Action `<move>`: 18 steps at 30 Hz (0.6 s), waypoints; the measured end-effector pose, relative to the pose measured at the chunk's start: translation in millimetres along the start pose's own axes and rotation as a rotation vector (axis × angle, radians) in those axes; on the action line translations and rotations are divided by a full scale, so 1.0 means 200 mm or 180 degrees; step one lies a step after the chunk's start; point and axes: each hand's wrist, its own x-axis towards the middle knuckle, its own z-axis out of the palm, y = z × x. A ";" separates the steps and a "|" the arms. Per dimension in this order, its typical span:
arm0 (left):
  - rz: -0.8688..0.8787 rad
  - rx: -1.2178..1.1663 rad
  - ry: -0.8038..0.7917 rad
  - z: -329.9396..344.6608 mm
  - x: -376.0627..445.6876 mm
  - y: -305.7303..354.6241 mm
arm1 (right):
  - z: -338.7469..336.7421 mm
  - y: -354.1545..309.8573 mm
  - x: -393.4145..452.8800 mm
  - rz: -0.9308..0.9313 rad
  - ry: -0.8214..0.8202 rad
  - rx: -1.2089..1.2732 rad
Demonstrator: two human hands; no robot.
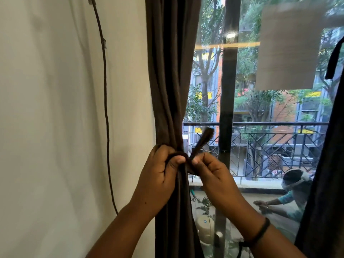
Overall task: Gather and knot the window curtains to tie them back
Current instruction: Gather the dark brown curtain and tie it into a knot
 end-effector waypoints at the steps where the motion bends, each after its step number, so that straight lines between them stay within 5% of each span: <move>1: -0.0115 -0.0155 0.0122 0.02 0.00 0.01 | 0.00 0.01 -0.01 0.0055 -0.0010 -0.0136; 9: -0.0871 -0.0517 0.0491 0.10 0.05 0.00 | -0.01 -0.20 -0.07 0.0041 0.0168 -0.2098; 14: -0.0994 -0.0683 0.0249 0.10 0.06 0.02 | 0.02 -0.27 -0.06 0.0483 0.0129 -0.1357; 18: -0.0481 -0.0712 -0.0271 0.06 -0.02 0.04 | -0.01 -0.30 -0.02 0.0944 0.0058 -0.0113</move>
